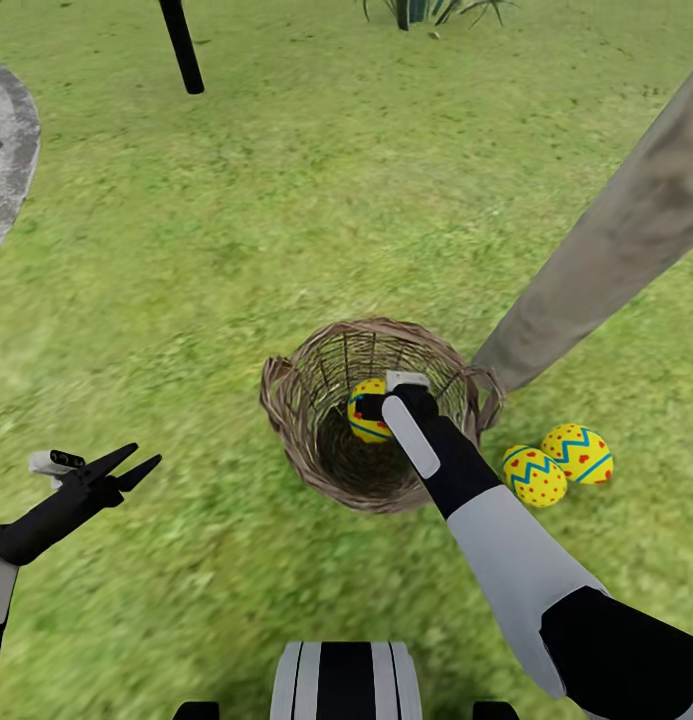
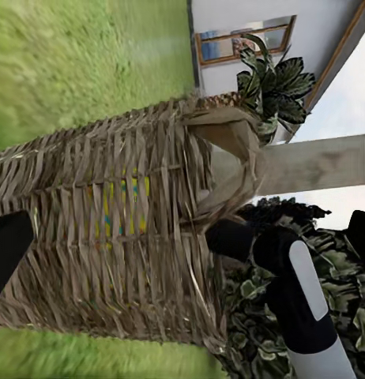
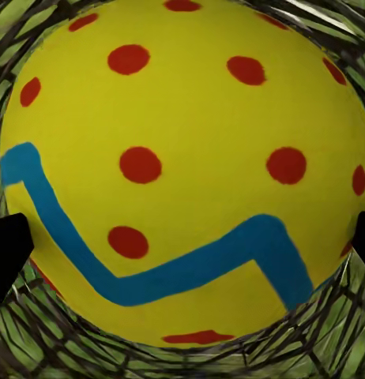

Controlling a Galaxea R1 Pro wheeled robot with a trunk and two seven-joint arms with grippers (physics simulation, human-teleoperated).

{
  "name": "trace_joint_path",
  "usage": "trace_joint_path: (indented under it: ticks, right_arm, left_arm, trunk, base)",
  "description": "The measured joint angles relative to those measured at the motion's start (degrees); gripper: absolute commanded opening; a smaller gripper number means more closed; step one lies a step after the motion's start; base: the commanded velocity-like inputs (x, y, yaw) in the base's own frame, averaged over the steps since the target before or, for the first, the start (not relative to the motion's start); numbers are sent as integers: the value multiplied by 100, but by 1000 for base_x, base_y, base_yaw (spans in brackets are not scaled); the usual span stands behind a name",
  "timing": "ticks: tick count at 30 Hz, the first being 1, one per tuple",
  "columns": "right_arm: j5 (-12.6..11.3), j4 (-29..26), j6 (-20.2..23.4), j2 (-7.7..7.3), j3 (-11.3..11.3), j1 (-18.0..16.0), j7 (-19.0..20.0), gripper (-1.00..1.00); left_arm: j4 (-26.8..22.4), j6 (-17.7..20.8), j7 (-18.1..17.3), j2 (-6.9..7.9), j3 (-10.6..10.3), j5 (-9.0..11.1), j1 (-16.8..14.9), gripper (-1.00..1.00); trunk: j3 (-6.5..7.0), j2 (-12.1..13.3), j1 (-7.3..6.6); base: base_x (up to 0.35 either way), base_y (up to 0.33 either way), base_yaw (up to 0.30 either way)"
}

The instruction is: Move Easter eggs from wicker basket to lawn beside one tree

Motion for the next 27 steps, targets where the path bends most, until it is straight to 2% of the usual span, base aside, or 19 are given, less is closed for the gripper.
trace_joint_path:
  ticks: [4,7,11,15,20,21,27]
  right_arm:
    - [-21,4,262,0,-9,0,4,-100]
    - [22,101,355,-95,63,4,11,-100]
    - [31,171,463,-224,153,42,11,-100]
    - [29,175,481,-242,160,44,11,-100]
    - [29,175,482,-242,160,44,11,-100]
    - [29,175,482,-242,160,44,11,-100]
    - [29,175,482,-242,160,44,11,-100]
  left_arm:
    - [6,0,5,0,0,0,0,100]
    - [-24,8,-46,-96,-20,59,97,100]
    - [-36,0,1,-225,-3,164,226,100]
    - [-37,0,5,-353,-4,296,240,100]
    - [-31,0,5,-361,0,463,240,100]
    - [-30,0,5,-362,-5,704,240,100]
    - [-47,44,5,-336,-31,725,227,100]
  trunk:
    - [88,5,-7]
    - [88,6,-10]
    - [176,11,-21]
    - [265,16,-31]
    - [376,23,-44]
    - [398,24,-47]
    - [531,32,-62]
  base:
    - [-146,0,0]
    - [0,0,0]
    - [0,0,0]
    - [0,0,0]
    - [0,0,0]
    - [0,0,0]
    - [0,0,0]
